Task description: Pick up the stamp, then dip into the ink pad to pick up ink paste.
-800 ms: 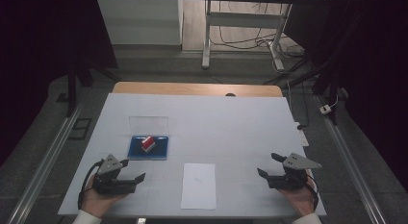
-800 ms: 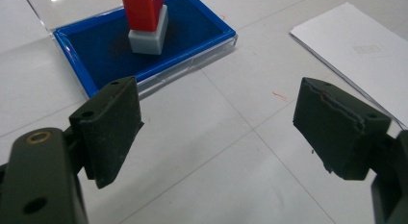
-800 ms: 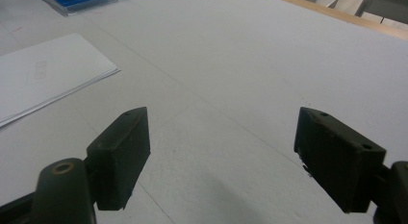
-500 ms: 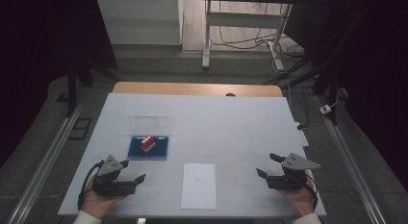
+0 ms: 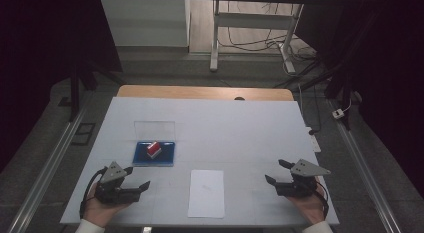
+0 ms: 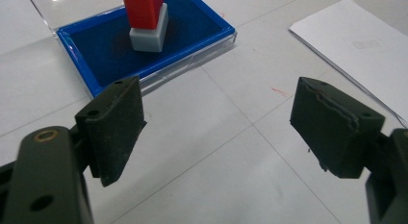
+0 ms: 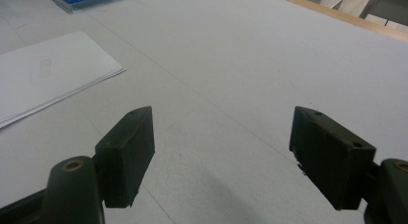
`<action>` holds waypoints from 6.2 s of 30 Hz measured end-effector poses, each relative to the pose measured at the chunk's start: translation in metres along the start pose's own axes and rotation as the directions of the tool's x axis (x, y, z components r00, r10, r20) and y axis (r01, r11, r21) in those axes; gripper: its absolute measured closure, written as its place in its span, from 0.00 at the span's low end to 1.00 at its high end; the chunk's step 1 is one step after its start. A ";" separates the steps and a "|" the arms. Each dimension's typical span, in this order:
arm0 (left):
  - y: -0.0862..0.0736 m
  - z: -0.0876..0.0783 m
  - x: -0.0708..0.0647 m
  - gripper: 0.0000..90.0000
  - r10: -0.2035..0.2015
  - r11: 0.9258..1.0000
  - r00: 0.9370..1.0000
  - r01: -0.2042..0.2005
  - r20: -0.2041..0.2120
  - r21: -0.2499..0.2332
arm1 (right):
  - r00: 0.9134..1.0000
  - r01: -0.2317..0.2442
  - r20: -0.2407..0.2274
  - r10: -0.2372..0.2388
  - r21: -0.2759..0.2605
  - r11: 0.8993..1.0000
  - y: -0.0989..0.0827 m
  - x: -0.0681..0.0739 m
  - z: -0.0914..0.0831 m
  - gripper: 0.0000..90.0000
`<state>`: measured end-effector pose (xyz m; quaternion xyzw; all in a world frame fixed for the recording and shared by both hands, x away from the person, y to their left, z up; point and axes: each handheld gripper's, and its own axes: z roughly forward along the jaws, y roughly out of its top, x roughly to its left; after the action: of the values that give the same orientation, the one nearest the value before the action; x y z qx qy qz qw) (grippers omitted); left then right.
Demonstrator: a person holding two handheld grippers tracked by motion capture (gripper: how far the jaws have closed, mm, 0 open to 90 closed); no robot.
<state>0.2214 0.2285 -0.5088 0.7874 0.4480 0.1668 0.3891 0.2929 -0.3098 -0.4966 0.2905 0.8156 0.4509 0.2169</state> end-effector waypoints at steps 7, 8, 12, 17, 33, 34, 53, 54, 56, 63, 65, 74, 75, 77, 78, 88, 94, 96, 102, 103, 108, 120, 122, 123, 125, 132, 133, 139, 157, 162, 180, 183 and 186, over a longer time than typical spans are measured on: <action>0.011 -0.007 0.000 0.24 0.008 1.000 1.000 -0.008 -0.001 0.005 | 1.000 0.002 -0.008 -0.002 0.009 1.000 -0.002 0.002 0.002 0.28; 0.011 -0.007 0.000 0.24 0.008 1.000 1.000 -0.008 -0.001 0.005 | 1.000 0.010 -0.003 -0.010 0.014 1.000 -0.002 0.002 0.002 0.28; 0.016 -0.008 0.001 0.24 0.016 1.000 1.000 -0.016 -0.010 0.018 | 1.000 0.006 -0.011 -0.006 0.016 1.000 -0.003 0.003 0.003 0.29; 0.025 -0.015 0.001 0.24 0.028 1.000 1.000 -0.028 -0.010 0.014 | 1.000 0.007 -0.007 -0.007 0.025 1.000 -0.003 0.004 0.004 0.29; 0.046 -0.011 0.013 0.26 0.028 0.998 0.999 -0.026 -0.036 0.050 | 1.000 0.008 -0.001 -0.008 0.042 0.999 -0.004 0.005 0.007 0.29; 0.048 -0.009 0.014 0.26 0.026 0.998 0.999 -0.024 -0.034 0.052 | 1.000 0.009 -0.003 -0.009 0.040 0.999 -0.004 0.004 0.007 0.29; 0.075 0.015 0.027 0.29 0.057 0.994 0.996 -0.051 -0.069 0.098 | 1.000 0.009 -0.009 -0.008 0.044 0.999 -0.005 0.006 0.008 0.29; 0.076 0.016 0.027 0.29 0.057 0.994 0.996 -0.050 -0.069 0.099 | 1.000 0.011 -0.001 -0.011 0.049 0.999 -0.005 0.006 0.008 0.29; 0.079 0.020 0.028 0.29 0.060 0.993 0.996 -0.052 -0.071 0.108 | 1.000 0.011 -0.007 -0.011 0.047 0.999 -0.005 0.006 0.009 0.29; 0.088 0.031 0.030 0.31 0.074 0.989 0.995 -0.066 -0.060 0.132 | 1.000 0.015 -0.014 -0.014 0.038 0.999 -0.005 0.006 0.009 0.29; 0.090 0.034 0.031 0.31 0.080 0.988 0.995 -0.070 -0.063 0.140 | 1.000 0.014 -0.013 -0.013 0.039 0.999 -0.005 0.006 0.009 0.29; 0.096 0.048 0.034 0.35 0.094 0.984 0.991 -0.078 -0.091 0.158 | 1.000 0.017 -0.010 -0.016 0.057 0.998 -0.006 0.006 0.009 0.29; 0.096 0.049 0.035 0.35 0.094 0.984 0.991 -0.078 -0.095 0.160 | 1.000 0.018 -0.012 -0.017 0.055 0.998 -0.006 0.006 0.009 0.29; 0.096 0.052 0.036 0.38 0.096 0.983 0.991 -0.079 -0.097 0.166 | 1.000 0.021 -0.009 -0.020 0.061 0.998 -0.006 0.006 0.009 0.30; 0.096 0.054 0.036 0.40 0.099 0.982 0.990 -0.082 -0.097 0.169 | 1.000 0.023 -0.011 -0.022 0.061 0.998 -0.006 0.006 0.010 0.30; 0.095 0.065 0.039 0.54 0.087 0.982 0.993 -0.073 -0.076 0.174 | 1.000 0.024 -0.006 -0.024 0.068 0.997 -0.007 0.007 0.011 0.30; 0.093 0.070 0.041 0.60 0.079 0.981 0.995 -0.067 -0.062 0.183 | 1.000 0.027 0.000 -0.027 0.073 0.997 -0.008 0.007 0.011 0.31; 0.092 0.071 0.042 0.63 0.076 0.981 0.996 -0.065 -0.054 0.185 | 1.000 0.028 0.001 -0.028 0.076 0.997 -0.008 0.007 0.011 0.31; 0.091 0.073 0.044 0.75 0.077 0.979 0.996 -0.067 -0.046 0.193 | 0.999 0.030 0.011 -0.031 0.081 0.996 -0.009 0.006 0.009 0.31; 0.091 0.073 0.044 0.75 0.080 0.978 0.996 -0.068 -0.051 0.196 | 0.999 0.030 0.011 -0.031 0.081 0.996 -0.009 0.006 0.009 0.31; 0.091 0.073 0.044 0.78 0.084 0.978 0.996 -0.074 -0.040 0.194 | 1.000 0.027 0.003 -0.028 0.086 0.996 -0.009 0.006 0.010 0.31; 0.089 0.073 0.043 0.78 0.092 0.979 0.995 -0.081 -0.047 0.186 | 1.000 0.028 0.005 -0.028 0.084 0.996 -0.010 0.006 0.010 0.32; 0.089 0.073 0.043 0.78 0.094 0.979 0.994 -0.083 -0.051 0.187 | 1.000 0.028 0.005 -0.028 0.083 0.996 -0.010 0.006 0.010 0.32; 0.089 0.073 0.043 0.78 0.094 0.979 0.994 -0.083 -0.052 0.187 | 1.000 0.028 0.005 -0.029 0.083 0.996 -0.010 0.006 0.010 0.32; 0.089 0.074 0.043 0.78 0.094 0.979 0.994 -0.083 -0.054 0.188 | 1.000 0.030 0.007 -0.030 0.085 0.996 -0.010 0.006 0.009 0.32; 0.089 0.074 0.044 0.78 0.087 0.979 0.995 -0.077 -0.047 0.188 | 1.000 0.028 0.011 -0.029 0.085 0.996 -0.010 0.006 0.009 0.32; 0.089 0.074 0.044 0.78 0.089 0.979 0.995 -0.079 -0.046 0.189 | 1.000 0.028 0.010 -0.029 0.085 0.996 -0.010 0.006 0.009 0.32; 0.091 0.068 0.044 0.79 0.095 0.981 0.994 -0.084 -0.053 0.173 | 1.000 0.025 0.010 -0.026 0.084 0.996 -0.010 0.006 0.008 0.33; 0.106 0.033 0.042 0.79 0.090 0.991 0.996 -0.089 -0.012 0.097 | 1.000 0.027 0.008 -0.028 0.087 0.996 -0.010 0.006 0.008 0.33; 0.106 0.038 0.042 0.79 0.097 0.989 0.995 -0.094 -0.015 0.114 | 1.000 0.029 0.008 -0.030 0.086 0.996 -0.010 0.007 0.009 0.33; 0.094 0.064 0.046 0.79 0.089 0.978 0.996 -0.083 -0.024 0.190 | 1.000 0.025 0.004 -0.026 0.091 0.996 -0.011 0.007 0.009 0.33; 0.093 0.065 0.046 0.79 0.089 0.978 0.996 -0.082 -0.028 0.193 | 1.000 0.025 0.000 -0.025 0.094 0.995 -0.011 0.007 0.009 0.33; 0.092 0.067 0.047 0.79 0.088 0.977 0.996 -0.081 -0.027 0.199 | 1.000 0.026 0.000 -0.026 0.098 0.995 -0.011 0.007 0.009 0.33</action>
<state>0.3408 0.2090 -0.4857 0.8375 0.4353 0.1520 0.2934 0.2905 -0.3046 -0.5118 0.2905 0.8403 0.4074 0.2086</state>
